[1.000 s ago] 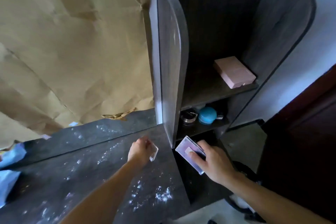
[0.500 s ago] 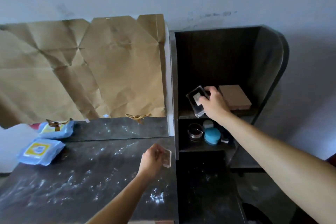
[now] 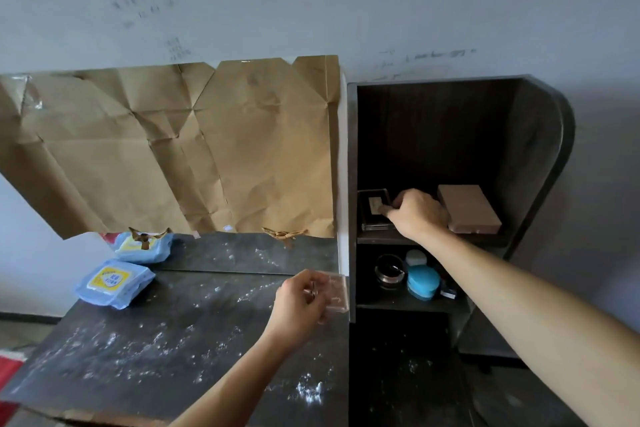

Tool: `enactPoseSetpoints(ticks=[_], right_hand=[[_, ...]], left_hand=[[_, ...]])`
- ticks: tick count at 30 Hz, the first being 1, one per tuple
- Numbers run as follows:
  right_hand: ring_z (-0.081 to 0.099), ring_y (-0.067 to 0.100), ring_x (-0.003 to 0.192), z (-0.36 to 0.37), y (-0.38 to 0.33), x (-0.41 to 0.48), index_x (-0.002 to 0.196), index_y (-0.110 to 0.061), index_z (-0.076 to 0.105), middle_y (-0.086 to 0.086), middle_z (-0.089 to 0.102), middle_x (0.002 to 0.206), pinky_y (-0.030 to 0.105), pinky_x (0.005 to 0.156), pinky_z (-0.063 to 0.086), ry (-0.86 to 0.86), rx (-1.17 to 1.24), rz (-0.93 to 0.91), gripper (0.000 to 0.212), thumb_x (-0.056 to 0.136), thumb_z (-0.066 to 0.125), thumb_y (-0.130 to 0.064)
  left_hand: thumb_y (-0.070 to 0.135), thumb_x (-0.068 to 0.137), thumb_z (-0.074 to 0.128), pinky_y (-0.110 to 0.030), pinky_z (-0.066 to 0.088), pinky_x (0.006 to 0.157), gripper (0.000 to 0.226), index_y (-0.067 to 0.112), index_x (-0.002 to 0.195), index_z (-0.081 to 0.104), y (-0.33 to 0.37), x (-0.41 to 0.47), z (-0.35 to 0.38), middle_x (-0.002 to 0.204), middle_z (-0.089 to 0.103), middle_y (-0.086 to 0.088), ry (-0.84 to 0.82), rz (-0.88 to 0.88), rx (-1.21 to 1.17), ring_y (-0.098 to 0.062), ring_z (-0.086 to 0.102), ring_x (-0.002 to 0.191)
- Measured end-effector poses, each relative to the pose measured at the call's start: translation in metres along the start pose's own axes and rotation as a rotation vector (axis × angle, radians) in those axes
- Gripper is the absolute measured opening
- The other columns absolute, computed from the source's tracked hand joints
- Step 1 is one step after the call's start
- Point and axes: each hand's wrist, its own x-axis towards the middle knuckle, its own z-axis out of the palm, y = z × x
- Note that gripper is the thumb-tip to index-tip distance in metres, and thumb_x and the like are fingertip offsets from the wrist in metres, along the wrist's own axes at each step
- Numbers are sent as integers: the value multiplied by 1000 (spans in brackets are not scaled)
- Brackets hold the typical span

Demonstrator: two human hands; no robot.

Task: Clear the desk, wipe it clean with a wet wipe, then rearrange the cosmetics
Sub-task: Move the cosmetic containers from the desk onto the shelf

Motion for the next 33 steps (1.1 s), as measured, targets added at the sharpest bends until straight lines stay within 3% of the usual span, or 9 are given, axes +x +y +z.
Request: enactPoseSetpoints(ticks=[7, 10, 14, 17, 19, 22, 26, 30, 33], right_hand=[[59, 16, 79, -44, 54, -6, 90, -33, 65, -10, 64, 84, 29, 66, 46, 171, 206, -15, 15, 86, 59, -45], [63, 19, 82, -53, 82, -17, 90, -27, 69, -4, 68, 89, 31, 67, 49, 252, 214, -48, 12, 86, 63, -36], [63, 17, 75, -60, 114, -37, 83, -17, 70, 1, 68, 83, 33, 68, 52, 262, 343, -124, 2, 83, 68, -16], [61, 7, 66, -62, 129, -53, 79, -17, 70, -3, 66, 74, 18, 62, 47, 262, 381, -150, 8, 81, 70, -10], [59, 1, 59, -64, 136, -63, 80, -13, 71, -6, 63, 68, 5, 54, 40, 238, 382, -129, 5, 82, 69, -8], [58, -9, 64, -64, 144, -74, 83, -14, 70, -15, 59, 66, 4, 51, 38, 166, 362, -116, 5, 85, 67, -12], [59, -4, 66, -49, 152, -79, 81, -23, 71, -12, 67, 73, 8, 59, 44, 87, 316, -79, 10, 86, 64, -18], [60, -4, 67, -27, 153, -83, 75, -33, 67, -17, 67, 72, 16, 60, 49, 16, 288, -22, 13, 85, 62, -26], [61, 2, 65, -6, 147, -84, 75, -32, 67, -15, 65, 68, 28, 63, 52, -40, 288, -12, 10, 83, 62, -27]], left_hand=[[3, 88, 60, -31, 58, 71, 27, 26, 104, 62, 78, 32, 48, 94, 69, 1, -99, 161, -94, -14, 68, 80], [-1, 86, 55, -33, 57, 78, 36, 32, 98, 60, 112, 59, 76, 98, 65, 8, -142, 190, -46, -14, 65, 92], [-6, 80, 52, -29, 58, 69, 28, 12, 95, 66, 134, 96, 109, 86, 73, -3, -163, 119, 10, -15, 71, 80], [1, 77, 54, -38, 58, 76, 20, 15, 86, 66, 137, 121, 129, 84, 73, -5, -151, 87, 113, -20, 70, 81], [2, 78, 55, -39, 58, 75, 19, 11, 93, 64, 141, 131, 140, 87, 71, -5, -126, 58, 160, -23, 68, 80], [4, 84, 57, -35, 55, 77, 19, 8, 103, 58, 148, 137, 149, 88, 55, -2, -117, 47, 322, -26, 63, 88], [15, 83, 64, -37, 51, 87, 29, 8, 111, 59, 150, 141, 153, 116, 54, -13, -118, 127, 575, -31, 56, 103], [18, 85, 62, -38, 47, 85, 30, 9, 113, 58, 152, 134, 145, 119, 51, -15, -110, 260, 808, -33, 54, 105], [15, 86, 58, -42, 51, 78, 26, 11, 112, 59, 149, 118, 130, 113, 54, -12, -31, 397, 819, -34, 58, 98]])
